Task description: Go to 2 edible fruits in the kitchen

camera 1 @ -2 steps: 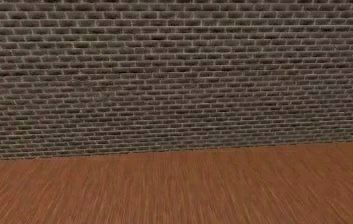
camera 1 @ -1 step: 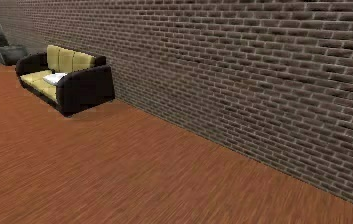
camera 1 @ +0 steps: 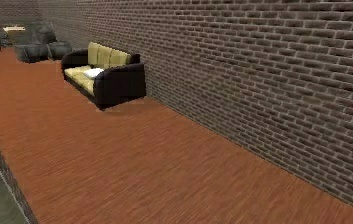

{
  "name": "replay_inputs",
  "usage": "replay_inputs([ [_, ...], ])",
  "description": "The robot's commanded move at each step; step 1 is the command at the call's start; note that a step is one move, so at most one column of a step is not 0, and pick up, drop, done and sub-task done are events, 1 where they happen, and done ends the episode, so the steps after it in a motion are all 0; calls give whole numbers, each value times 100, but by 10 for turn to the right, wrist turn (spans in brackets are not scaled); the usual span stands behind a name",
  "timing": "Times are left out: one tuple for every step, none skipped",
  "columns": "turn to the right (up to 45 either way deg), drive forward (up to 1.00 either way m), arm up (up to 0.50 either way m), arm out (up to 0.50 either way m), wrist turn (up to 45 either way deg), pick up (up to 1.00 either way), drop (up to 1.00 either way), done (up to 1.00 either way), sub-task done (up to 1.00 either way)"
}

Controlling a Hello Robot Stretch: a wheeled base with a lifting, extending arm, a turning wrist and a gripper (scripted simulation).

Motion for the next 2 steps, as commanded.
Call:
replay_inputs([
  [0,50,0,0,0,0,0,0,0],
  [-450,0,0,0,0,0,0,0,0],
])
